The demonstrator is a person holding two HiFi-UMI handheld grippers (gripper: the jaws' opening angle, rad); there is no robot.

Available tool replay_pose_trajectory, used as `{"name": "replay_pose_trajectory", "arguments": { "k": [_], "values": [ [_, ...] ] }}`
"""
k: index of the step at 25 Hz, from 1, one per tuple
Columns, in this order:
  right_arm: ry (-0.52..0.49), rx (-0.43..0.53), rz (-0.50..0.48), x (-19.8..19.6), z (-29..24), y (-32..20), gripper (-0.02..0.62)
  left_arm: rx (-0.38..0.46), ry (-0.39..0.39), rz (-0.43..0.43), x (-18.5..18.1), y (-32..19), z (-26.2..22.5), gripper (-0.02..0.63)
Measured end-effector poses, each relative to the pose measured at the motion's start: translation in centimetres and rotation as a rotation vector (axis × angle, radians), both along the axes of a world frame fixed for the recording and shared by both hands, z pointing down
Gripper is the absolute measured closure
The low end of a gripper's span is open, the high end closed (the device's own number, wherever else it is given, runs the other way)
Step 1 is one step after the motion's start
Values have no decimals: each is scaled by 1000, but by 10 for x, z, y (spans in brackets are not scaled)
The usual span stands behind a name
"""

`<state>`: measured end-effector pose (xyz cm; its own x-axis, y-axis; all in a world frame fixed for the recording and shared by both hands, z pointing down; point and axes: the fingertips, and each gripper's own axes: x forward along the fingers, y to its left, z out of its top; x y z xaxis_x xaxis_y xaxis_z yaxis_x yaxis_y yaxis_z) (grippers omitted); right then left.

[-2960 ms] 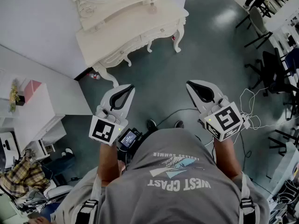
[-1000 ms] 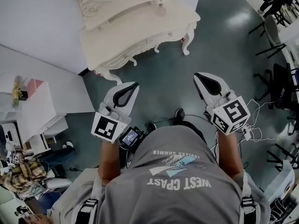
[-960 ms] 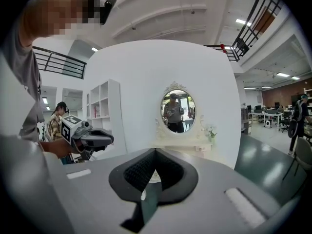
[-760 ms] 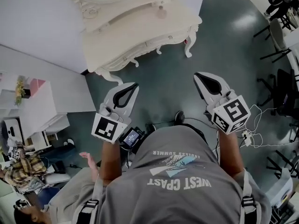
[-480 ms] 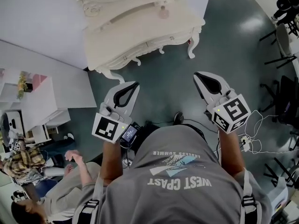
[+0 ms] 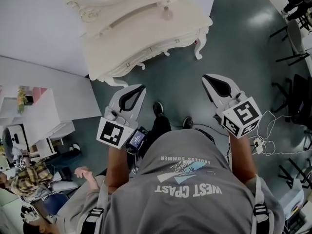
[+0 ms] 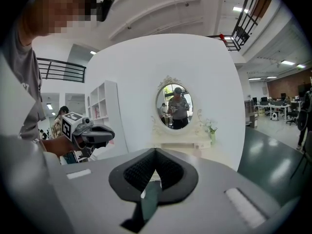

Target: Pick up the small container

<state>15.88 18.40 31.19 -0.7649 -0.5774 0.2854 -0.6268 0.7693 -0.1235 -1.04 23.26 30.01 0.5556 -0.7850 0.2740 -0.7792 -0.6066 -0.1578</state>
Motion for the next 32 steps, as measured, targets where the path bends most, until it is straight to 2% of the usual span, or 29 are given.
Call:
{"name": "replay_pose_trajectory", "arguments": {
  "k": [4, 10, 22, 27, 32],
  "values": [
    [2, -3, 57, -14, -4, -20, 594, -5, 14, 57, -14, -32, 0, 604],
    [28, 12, 164, -36, -16, -54, 594, 45, 35, 166, -40, -88, -17, 603],
    [78, 28, 339, -80, -30, -98, 595, 29, 93, 331, -90, -158, -14, 603],
    [100, 52, 365, -89, -36, -107, 594, 41, 110, 356, -101, -170, -15, 603],
    [101, 41, 335, -92, -35, -120, 594, 17, 119, 319, -107, -178, -8, 603]
  ]
}}
